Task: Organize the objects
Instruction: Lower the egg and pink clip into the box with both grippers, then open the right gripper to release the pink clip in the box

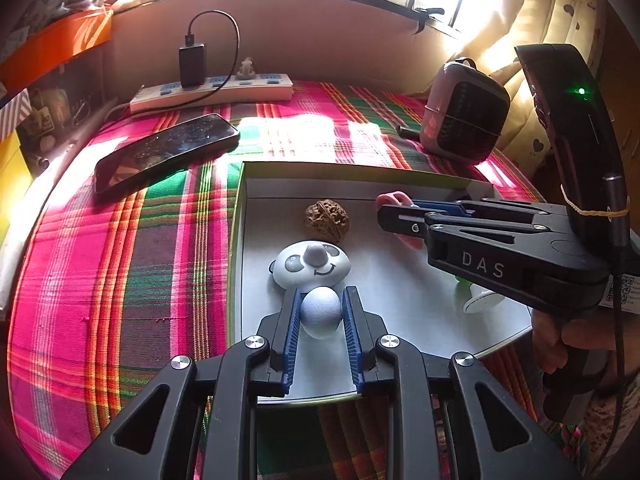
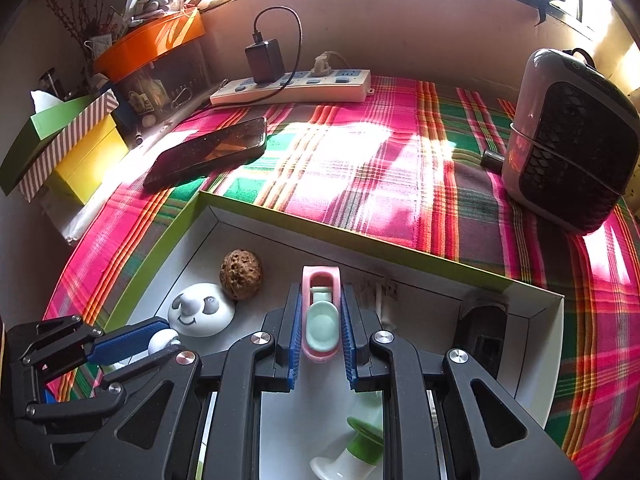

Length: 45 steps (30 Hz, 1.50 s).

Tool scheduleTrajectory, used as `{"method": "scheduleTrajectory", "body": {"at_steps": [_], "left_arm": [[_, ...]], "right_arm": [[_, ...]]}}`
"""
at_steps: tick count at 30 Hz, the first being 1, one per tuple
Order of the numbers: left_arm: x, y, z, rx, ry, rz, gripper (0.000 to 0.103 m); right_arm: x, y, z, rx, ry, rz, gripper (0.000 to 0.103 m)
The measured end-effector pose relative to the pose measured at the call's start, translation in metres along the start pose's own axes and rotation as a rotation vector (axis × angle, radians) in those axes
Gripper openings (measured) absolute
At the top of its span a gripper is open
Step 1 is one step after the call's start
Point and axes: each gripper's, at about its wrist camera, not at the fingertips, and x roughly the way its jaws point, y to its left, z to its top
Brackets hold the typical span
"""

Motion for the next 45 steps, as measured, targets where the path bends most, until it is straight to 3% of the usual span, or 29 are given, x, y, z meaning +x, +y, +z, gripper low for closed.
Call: {"method": "scheduleTrajectory", "body": {"at_steps": [27,29,33,45], "left_arm": [[0.001,0.000,0.000,-0.007,0.009,0.005,0.021],[0.001,0.001,0.000,-0.007,0.009,0.006,0.021],[0.001,0.000,0.000,-0.008,0.009,0.005,0.023],[-0.004,0.000,-0.003,-0.020,0.008,-0.012,0.030]], "right_arm": [[0.007,0.001,0.002,-0.001,0.040,-0.052,0.018],[0.007,0.001,0.001,-0.002,0.040,-0.054,0.020],[0.006,0.003,0.001,0.003,0.037,-0.053,0.036],[-0.007,0.004,-0.001,0.015,0.007,-0.070,0.036]]}}
